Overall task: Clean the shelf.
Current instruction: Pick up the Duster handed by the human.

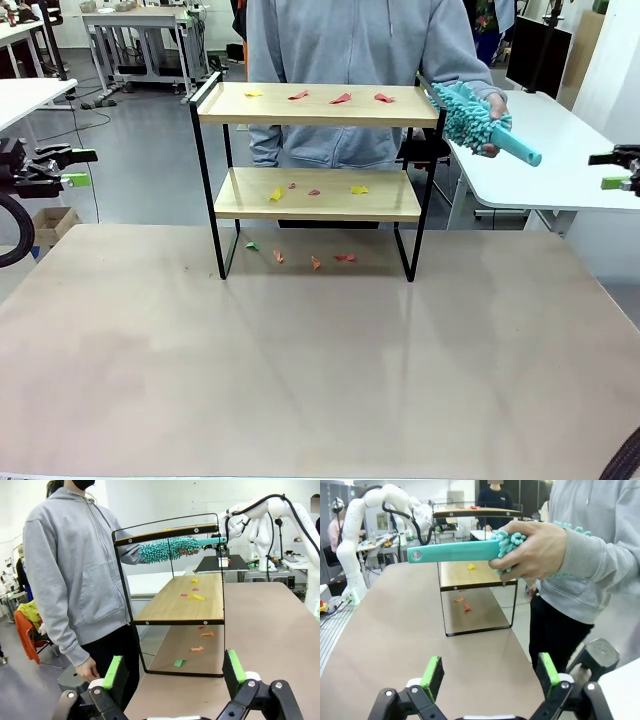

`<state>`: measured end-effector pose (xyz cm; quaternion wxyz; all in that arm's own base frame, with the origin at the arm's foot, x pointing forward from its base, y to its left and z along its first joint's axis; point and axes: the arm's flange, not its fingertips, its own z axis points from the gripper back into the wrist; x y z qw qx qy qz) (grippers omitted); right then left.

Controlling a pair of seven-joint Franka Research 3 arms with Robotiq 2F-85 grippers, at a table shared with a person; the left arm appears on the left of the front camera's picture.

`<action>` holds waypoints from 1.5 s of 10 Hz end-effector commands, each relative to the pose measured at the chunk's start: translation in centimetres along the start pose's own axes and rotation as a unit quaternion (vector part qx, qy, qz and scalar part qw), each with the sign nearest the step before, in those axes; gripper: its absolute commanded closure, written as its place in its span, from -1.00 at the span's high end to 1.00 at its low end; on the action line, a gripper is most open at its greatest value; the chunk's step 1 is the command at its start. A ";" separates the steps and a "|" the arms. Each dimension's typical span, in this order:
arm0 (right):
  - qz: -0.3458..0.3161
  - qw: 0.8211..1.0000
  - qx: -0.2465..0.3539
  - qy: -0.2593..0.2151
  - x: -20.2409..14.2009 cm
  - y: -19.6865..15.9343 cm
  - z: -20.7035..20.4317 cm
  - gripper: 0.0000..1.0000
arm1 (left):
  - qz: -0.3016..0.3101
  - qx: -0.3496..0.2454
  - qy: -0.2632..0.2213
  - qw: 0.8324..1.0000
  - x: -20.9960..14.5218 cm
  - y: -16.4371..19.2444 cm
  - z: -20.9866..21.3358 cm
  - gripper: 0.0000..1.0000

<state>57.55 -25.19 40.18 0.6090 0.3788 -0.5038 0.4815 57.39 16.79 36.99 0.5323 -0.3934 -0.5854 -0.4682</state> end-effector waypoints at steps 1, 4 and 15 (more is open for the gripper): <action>-0.015 0.997 -0.034 0.069 5.4 1.6 0.3 1.00 | -0.003 -0.003 0.001 1.000 0.3 -0.1 0.0 1.00; -0.026 0.987 -0.069 0.140 14.8 4.4 0.3 1.00 | -0.003 -0.003 0.001 1.000 0.3 -0.1 0.0 1.00; -0.102 0.923 -0.269 0.255 27.0 11.0 -13.8 1.00 | -0.003 -0.003 0.001 1.000 0.3 -0.1 0.0 1.00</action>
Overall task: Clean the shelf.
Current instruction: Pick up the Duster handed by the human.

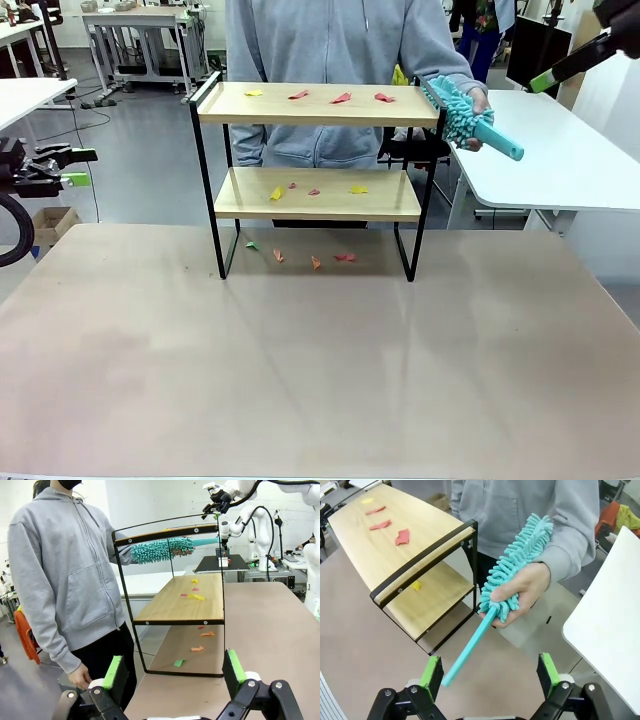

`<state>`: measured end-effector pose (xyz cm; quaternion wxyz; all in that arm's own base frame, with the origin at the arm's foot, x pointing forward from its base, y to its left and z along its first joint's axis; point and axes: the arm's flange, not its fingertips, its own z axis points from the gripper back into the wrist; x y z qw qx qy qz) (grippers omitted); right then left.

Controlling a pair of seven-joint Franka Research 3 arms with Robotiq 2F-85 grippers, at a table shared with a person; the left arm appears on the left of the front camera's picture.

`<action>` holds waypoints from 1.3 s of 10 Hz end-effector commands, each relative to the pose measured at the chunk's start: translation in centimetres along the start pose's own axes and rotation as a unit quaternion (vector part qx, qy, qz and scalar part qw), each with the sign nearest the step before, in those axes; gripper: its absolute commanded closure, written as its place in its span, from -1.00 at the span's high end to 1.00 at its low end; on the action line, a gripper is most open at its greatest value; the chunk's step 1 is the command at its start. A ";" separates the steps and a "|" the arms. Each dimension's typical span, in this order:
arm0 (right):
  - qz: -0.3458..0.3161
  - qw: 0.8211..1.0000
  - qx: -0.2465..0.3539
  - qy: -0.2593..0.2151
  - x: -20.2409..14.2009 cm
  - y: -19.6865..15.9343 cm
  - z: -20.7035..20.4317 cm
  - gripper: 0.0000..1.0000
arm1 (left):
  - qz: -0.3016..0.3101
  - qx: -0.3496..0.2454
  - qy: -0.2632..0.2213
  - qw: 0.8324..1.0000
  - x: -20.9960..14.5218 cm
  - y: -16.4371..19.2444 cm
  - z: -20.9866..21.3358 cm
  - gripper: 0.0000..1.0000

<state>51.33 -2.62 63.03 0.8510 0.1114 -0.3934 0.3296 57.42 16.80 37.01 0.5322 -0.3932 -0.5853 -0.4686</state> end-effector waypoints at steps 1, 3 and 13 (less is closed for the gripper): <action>0.014 1.000 0.006 -0.009 -0.3 -0.8 1.0 1.00 | -0.003 -0.002 0.001 1.000 0.2 -0.1 0.0 1.00; 0.014 1.000 0.006 -0.009 -0.3 -0.8 1.0 1.00 | -0.003 -0.002 0.001 1.000 0.2 -0.1 0.0 1.00; -0.135 0.980 -0.115 0.085 -0.6 7.0 -6.9 1.00 | -0.003 -0.002 0.001 1.000 0.2 -0.1 0.0 1.00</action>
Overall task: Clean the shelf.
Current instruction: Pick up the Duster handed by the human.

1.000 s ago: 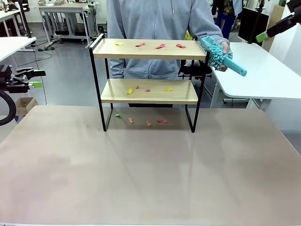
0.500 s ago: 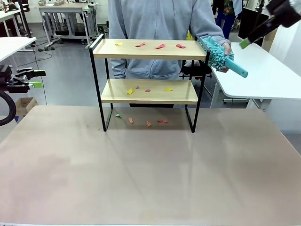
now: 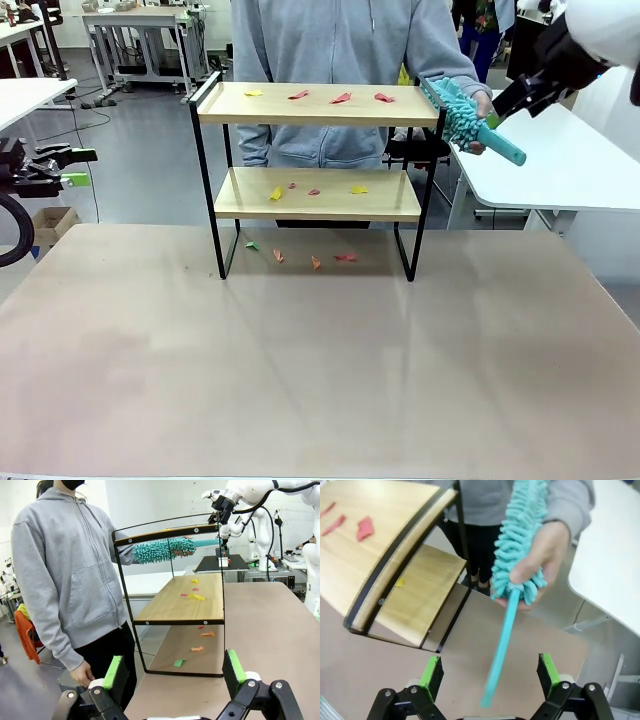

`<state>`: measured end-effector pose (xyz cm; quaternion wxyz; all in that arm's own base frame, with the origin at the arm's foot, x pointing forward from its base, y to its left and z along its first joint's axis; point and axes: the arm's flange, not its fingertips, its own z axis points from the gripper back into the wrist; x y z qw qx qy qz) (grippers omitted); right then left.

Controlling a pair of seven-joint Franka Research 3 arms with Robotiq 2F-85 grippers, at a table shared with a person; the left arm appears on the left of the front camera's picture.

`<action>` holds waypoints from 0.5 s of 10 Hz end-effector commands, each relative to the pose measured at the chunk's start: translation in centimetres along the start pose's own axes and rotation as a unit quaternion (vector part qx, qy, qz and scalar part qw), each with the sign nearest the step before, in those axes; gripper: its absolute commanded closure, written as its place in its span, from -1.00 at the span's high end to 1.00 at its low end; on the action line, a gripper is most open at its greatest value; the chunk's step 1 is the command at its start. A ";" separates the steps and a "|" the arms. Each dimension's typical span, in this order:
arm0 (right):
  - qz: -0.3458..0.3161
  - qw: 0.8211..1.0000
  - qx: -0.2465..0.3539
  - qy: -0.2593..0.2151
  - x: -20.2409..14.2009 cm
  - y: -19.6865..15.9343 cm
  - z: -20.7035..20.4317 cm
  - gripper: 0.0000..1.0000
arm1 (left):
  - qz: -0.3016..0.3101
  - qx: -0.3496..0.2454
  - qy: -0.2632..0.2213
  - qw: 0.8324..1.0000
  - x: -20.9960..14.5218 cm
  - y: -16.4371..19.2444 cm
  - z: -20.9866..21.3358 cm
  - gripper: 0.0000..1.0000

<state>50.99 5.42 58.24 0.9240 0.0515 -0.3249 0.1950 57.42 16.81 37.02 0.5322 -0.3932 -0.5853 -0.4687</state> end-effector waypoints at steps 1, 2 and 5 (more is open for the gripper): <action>-0.027 0.999 -0.025 -0.010 -1.5 -0.2 -1.4 1.00 | -0.003 -0.002 0.001 1.000 0.2 -0.1 -0.1 1.00; -0.036 0.999 -0.018 -0.004 -2.0 -0.3 -2.2 1.00 | -0.003 -0.002 0.001 1.000 0.2 -0.1 -0.1 1.00; -0.044 0.999 -0.014 0.005 -2.4 -0.1 -3.4 1.00 | -0.003 -0.002 0.001 1.000 0.2 -0.1 -0.1 1.00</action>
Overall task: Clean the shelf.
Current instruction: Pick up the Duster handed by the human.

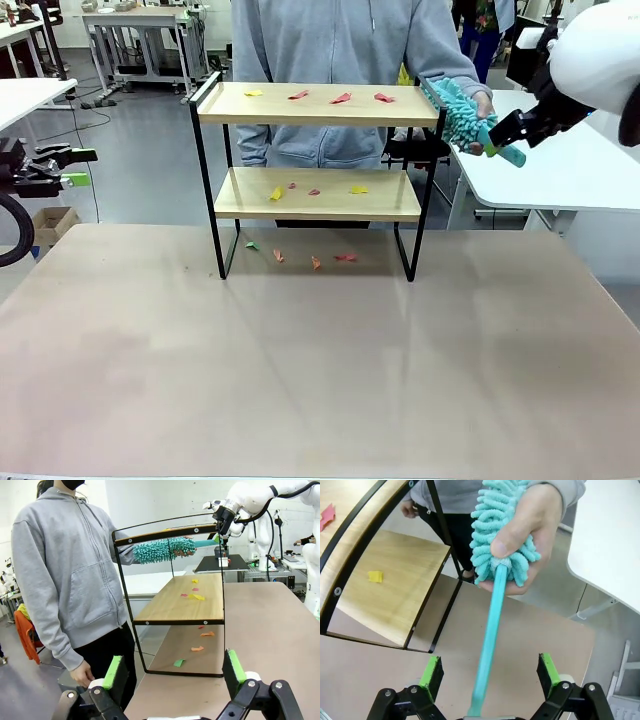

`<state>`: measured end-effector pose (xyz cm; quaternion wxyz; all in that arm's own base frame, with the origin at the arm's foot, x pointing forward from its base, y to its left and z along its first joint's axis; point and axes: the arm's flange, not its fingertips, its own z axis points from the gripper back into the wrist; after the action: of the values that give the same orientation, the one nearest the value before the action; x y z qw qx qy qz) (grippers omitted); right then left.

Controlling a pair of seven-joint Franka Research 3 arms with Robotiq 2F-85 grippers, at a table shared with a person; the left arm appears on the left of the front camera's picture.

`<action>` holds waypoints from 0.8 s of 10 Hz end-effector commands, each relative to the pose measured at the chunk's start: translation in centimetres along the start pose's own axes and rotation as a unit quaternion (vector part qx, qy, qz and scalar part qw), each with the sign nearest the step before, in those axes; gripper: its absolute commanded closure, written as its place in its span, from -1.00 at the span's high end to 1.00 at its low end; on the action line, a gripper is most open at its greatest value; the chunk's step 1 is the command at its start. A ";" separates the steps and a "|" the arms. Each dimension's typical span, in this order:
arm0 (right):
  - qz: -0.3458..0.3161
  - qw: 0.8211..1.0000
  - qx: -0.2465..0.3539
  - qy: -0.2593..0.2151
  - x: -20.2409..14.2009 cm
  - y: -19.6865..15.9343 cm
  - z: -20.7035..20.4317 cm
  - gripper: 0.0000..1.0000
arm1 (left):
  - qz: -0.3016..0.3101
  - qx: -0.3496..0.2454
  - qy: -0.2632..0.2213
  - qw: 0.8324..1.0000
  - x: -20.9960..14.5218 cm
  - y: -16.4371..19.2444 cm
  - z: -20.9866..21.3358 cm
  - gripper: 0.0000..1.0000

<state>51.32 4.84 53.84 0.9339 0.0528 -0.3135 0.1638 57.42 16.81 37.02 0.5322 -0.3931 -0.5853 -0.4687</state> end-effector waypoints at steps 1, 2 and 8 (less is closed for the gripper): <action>-0.016 1.000 -0.009 -0.008 0.2 0.4 0.2 1.00 | -0.003 -0.002 0.001 1.000 0.2 -0.1 -0.1 1.00; -0.019 1.000 -0.009 -0.003 0.3 0.4 0.3 -0.20 | -0.003 -0.002 0.001 1.000 0.2 -0.1 -0.1 1.00; -0.038 0.999 -0.012 0.010 0.5 0.4 0.9 -1.00 | -0.003 -0.002 0.001 1.000 0.2 -0.1 -0.1 1.00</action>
<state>51.17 5.02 54.11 0.9375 0.0606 -0.3123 0.1410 57.42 16.81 37.02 0.5322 -0.3932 -0.5853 -0.4687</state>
